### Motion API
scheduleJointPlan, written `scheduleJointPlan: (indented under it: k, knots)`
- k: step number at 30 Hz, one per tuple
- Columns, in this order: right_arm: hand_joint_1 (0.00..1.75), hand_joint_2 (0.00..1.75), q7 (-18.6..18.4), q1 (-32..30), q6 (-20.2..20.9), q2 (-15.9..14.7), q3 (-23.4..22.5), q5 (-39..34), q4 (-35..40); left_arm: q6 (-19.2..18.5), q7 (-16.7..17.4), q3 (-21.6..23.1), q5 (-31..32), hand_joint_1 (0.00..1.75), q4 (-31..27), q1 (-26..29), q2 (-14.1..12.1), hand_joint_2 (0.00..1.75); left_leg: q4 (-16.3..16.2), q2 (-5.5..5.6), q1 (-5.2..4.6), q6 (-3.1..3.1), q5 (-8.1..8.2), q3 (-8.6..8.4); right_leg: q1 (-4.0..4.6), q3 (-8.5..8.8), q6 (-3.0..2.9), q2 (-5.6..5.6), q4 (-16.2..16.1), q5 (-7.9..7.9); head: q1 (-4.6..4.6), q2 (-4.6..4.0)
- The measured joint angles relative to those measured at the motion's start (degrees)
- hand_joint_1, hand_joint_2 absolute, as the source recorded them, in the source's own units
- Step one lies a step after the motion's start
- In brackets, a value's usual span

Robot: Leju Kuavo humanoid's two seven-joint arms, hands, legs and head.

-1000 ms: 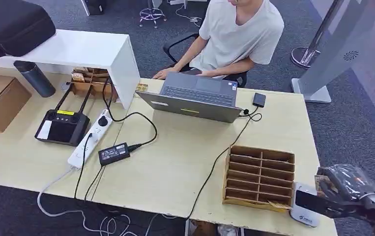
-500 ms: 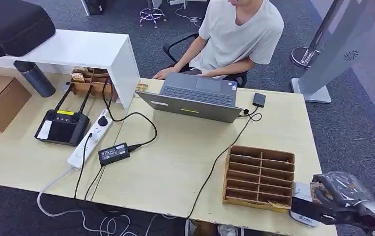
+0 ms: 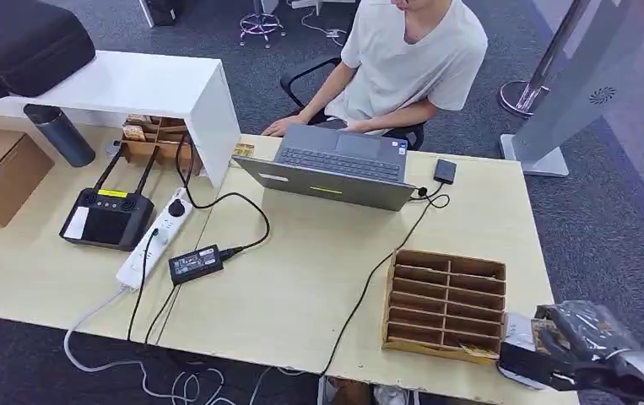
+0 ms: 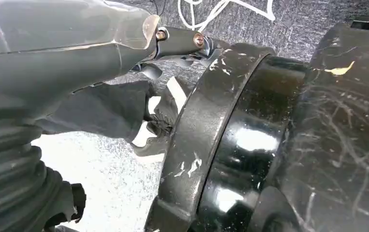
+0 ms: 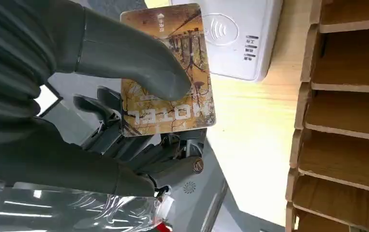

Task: Pass the card to the sensor for recognition and then transmit it.

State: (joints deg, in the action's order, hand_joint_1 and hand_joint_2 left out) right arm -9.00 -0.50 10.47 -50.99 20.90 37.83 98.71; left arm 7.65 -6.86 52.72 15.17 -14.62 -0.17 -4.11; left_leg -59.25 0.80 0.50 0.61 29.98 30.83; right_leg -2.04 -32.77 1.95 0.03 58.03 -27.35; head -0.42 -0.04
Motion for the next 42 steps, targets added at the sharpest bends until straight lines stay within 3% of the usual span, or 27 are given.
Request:
scheduleJointPlan:
  k: [10, 42]
  knots:
    - [1.75, 1.75, 0.2, -0.6, -0.1, 0.2, -0.2, -0.2, -0.2, -0.1, 0.0, 0.0, 0.0, 0.0, 0.0, 0.0, 0.0, 1.75, 0.0, -0.02, 0.0, 0.0, 0.0, 0.0, 0.0, -0.01, 0.0, 0.01, 0.0, 0.0, 0.0, 0.0]
    - [1.75, 1.75, 2.3, -1.1, -3.5, 5.2, 1.0, 3.4, -2.3, -0.3, 0.1, 0.3, 0.0, 0.0, 0.0, -0.2, 0.0, 1.75, 0.0, -0.03, 0.0, 0.0, 0.0, 0.0, 0.0, -0.01, 0.0, 0.03, 0.0, 0.0, 0.0, 0.0]
